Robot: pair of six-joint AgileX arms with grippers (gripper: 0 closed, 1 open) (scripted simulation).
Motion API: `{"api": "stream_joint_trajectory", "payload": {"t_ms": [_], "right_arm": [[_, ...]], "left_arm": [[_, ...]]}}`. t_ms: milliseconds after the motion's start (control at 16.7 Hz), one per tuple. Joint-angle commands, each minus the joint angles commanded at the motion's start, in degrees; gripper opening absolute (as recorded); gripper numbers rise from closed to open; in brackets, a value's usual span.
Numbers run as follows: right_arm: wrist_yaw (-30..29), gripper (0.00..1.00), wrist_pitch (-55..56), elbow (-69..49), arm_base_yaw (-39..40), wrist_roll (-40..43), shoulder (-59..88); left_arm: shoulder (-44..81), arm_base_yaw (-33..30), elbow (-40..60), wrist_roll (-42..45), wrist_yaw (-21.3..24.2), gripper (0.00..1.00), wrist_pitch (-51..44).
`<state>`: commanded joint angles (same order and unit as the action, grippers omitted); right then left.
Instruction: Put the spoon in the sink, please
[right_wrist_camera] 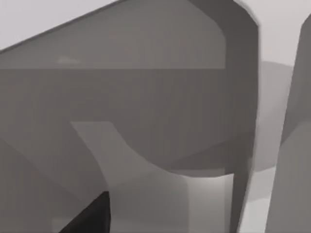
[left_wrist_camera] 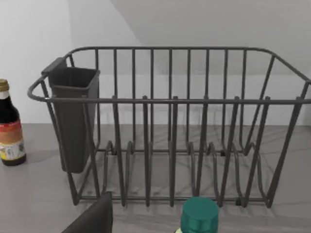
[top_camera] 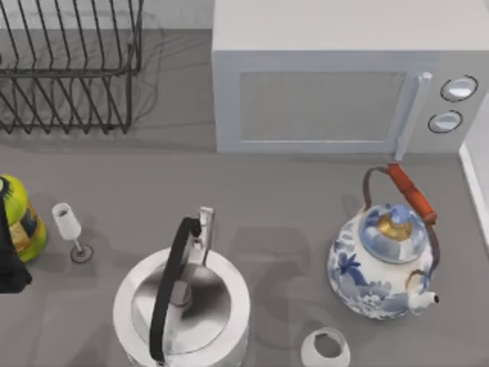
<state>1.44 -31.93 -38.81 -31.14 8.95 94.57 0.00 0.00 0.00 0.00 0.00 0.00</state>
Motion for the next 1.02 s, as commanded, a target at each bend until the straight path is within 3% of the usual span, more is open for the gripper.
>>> {"api": "stream_joint_trajectory", "payload": {"t_ms": [780,1020], "right_arm": [[0.0,0.02,0.0,0.0,0.0,0.0,0.0],[0.0,0.0,0.0,0.0,0.0,0.0,0.0]], "left_arm": [[0.0,0.0,0.0,0.0,0.0,1.0,0.0],[0.0,0.0,0.0,0.0,0.0,1.0,0.0]]}}
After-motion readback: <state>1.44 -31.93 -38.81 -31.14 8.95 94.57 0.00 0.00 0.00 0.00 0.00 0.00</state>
